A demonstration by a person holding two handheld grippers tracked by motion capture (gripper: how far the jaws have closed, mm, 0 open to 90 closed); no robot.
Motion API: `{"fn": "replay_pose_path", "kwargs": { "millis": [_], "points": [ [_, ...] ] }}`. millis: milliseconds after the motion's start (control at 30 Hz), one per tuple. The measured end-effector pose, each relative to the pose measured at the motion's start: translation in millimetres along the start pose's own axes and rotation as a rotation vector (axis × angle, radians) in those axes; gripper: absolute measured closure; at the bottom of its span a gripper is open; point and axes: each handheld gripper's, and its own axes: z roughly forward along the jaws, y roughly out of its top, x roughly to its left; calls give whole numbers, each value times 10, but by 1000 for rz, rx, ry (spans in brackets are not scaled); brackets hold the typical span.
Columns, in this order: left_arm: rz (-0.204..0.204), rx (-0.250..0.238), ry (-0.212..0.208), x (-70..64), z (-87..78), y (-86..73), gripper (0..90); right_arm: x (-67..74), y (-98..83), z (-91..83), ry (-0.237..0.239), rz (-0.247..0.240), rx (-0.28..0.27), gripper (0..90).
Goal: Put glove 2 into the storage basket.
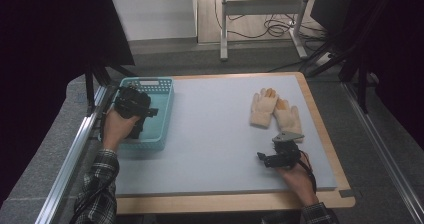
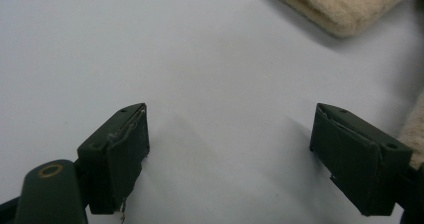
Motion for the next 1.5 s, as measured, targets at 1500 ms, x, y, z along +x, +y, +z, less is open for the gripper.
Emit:
{"fn": "replay_pose_path", "kwargs": {
  "millis": [1500],
  "points": [
    [264, -91, -197, -1521, 466, -937, 0, -1, 0, 1, 1, 1, 0, 156]
  ]
}}
